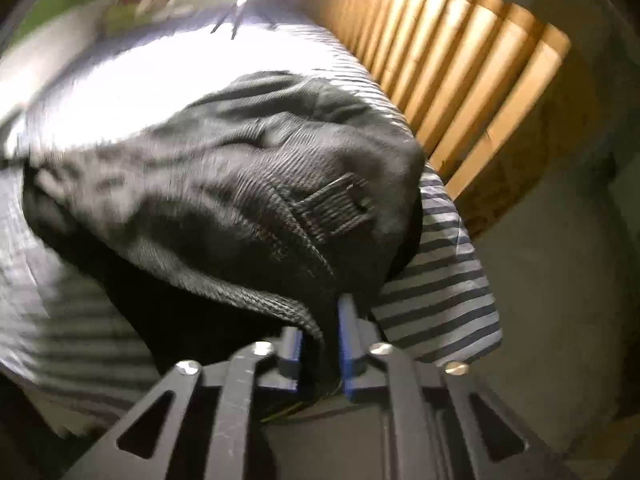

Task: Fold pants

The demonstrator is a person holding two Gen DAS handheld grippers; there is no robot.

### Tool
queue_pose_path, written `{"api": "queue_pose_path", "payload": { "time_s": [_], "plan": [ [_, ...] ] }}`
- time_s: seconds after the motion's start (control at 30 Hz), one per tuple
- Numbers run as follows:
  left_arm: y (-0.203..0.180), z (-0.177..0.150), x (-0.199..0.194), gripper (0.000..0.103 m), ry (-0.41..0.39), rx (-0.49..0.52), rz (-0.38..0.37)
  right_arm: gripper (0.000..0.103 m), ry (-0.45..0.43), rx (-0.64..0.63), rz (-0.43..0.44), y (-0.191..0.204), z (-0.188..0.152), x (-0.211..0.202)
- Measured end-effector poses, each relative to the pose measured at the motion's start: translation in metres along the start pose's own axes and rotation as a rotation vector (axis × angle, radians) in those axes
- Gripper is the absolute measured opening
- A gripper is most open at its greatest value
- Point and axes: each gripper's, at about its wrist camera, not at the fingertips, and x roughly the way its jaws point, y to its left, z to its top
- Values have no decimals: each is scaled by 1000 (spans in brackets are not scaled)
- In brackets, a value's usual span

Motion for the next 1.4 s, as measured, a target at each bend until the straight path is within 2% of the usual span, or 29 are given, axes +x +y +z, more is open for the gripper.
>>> {"api": "queue_pose_path", "payload": {
  "time_s": [0.17,0.3,0.4,0.5,0.6,0.63,0.73,0.77,0.83,0.93,1.0,1.07,1.13,1.17,1.2,1.27,1.3,1.33,1.4],
  "plan": [
    [-28,59,-29,2,-71,50,-1,6,-159,102,-1,-25,55,-57],
    [-50,127,-72,2,-169,57,-3,5,-333,156,-23,-31,113,-126],
    [-63,174,-115,2,-252,76,1,5,-456,177,-41,-27,142,-175],
    [-71,209,-167,2,-347,104,8,5,-572,190,-44,-20,157,-227],
    [-59,215,-217,2,-425,140,37,5,-628,173,-1,-4,153,-263],
    [-52,213,-226,2,-428,148,53,5,-631,144,31,8,144,-272],
    [-15,190,-247,2,-392,171,110,5,-592,82,148,36,118,-273],
    [3,172,-249,2,-370,181,143,5,-547,59,219,53,101,-265],
    [43,126,-241,2,-291,200,208,5,-472,13,309,81,75,-245],
    [102,57,-211,2,-144,182,305,5,-293,-80,457,143,18,-196],
    [151,4,-183,2,-10,97,322,5,-127,-144,552,193,-24,-157],
    [187,-41,-162,2,89,25,326,5,11,-249,570,242,-64,-121],
    [208,-80,-147,6,148,1,359,5,108,-321,570,272,-88,-97],
    [214,-93,-143,6,164,-15,357,6,166,-376,576,286,-99,-87],
    [218,-112,-146,7,157,-41,338,7,188,-426,568,296,-105,-84],
    [229,-131,-154,21,137,-90,301,11,190,-525,538,305,-109,-88],
    [233,-136,-160,41,115,-120,284,13,180,-549,537,307,-107,-96],
    [233,-143,-166,51,92,-142,279,16,168,-560,543,303,-101,-102],
    [241,-147,-181,51,43,-198,263,20,144,-547,566,293,-88,-116]
  ]
}}
